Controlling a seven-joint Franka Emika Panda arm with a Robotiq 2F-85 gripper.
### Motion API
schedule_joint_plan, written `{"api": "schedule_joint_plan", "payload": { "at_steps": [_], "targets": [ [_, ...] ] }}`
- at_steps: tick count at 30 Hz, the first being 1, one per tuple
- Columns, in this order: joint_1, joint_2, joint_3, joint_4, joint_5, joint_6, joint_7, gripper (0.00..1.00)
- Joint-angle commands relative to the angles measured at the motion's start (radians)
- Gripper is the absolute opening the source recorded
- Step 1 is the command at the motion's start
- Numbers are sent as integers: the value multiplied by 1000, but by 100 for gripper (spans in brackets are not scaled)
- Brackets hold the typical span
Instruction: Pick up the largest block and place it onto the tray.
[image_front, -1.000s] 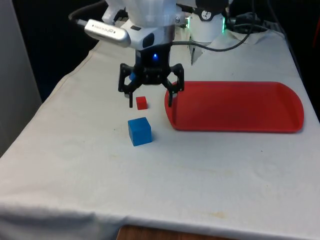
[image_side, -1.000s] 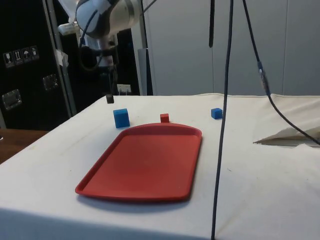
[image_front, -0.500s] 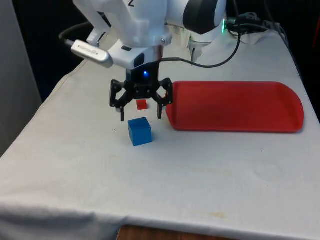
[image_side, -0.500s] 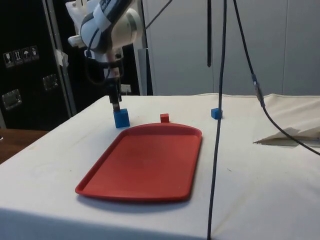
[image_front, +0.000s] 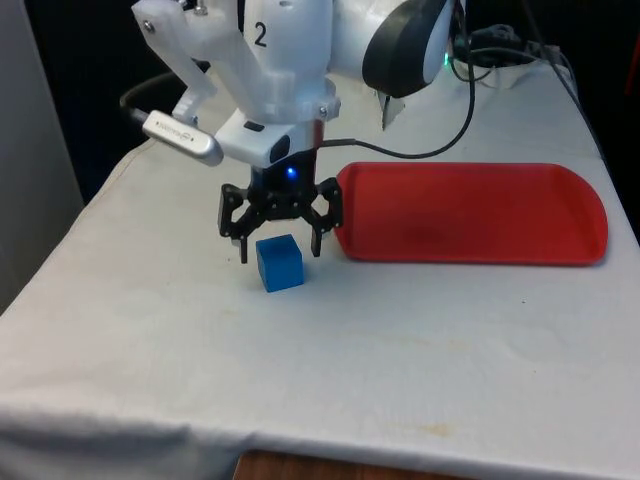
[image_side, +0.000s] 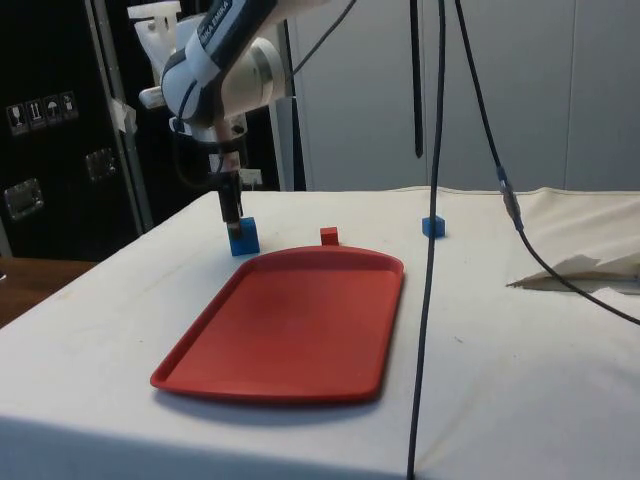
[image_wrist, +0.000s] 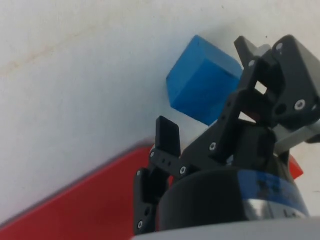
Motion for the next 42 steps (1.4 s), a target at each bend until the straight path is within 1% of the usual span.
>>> {"api": "schedule_joint_plan", "payload": {
  "at_steps": [1,3,4,6,7,8,9,10,12,15,16,17,21,22,25,26,27,29,32,33,34,35,36,37,40,41,42],
  "targets": [
    [-7,7,6,7,5,7,-10,100],
    [-6,13,4,7,11,9,-17,98],
    [-6,14,4,7,12,9,-19,91],
    [-6,16,3,7,12,10,-21,69],
    [-1,13,-1,2,8,4,-15,51],
    [-6,16,3,7,12,10,-22,51],
    [-6,17,3,7,12,10,-23,40],
    [-6,18,3,7,13,10,-24,19],
    [-6,18,3,7,13,11,-25,0],
    [-6,19,3,7,14,11,-25,0],
    [-1,14,-2,3,9,4,-19,0],
    [-6,19,3,7,14,11,-26,0],
    [-6,19,4,7,14,12,-26,0],
    [0,4,-5,0,8,1,-24,0],
    [9,-17,-18,-10,4,-8,-25,0],
    [3,3,-13,3,9,-4,-20,0],
    [11,-23,-22,-14,4,-12,-26,0],
    [19,-44,-32,-27,3,-23,-29,0],
    [27,-69,-38,-47,-3,-28,-30,0],
    [19,-63,-31,-38,3,-31,-30,0],
    [29,-80,-40,-54,-6,-30,-30,0],
    [33,-96,-43,-65,-13,-33,-29,0],
    [33,-96,-43,-65,-13,-33,-29,0],
    [38,-114,-49,-79,-17,-37,-28,0],
    [46,-140,-57,-96,-23,-45,-28,0],
    [37,-132,-48,-86,-15,-48,-30,0],
    [49,-149,-59,-102,-26,-48,-27,0]
  ]
}}
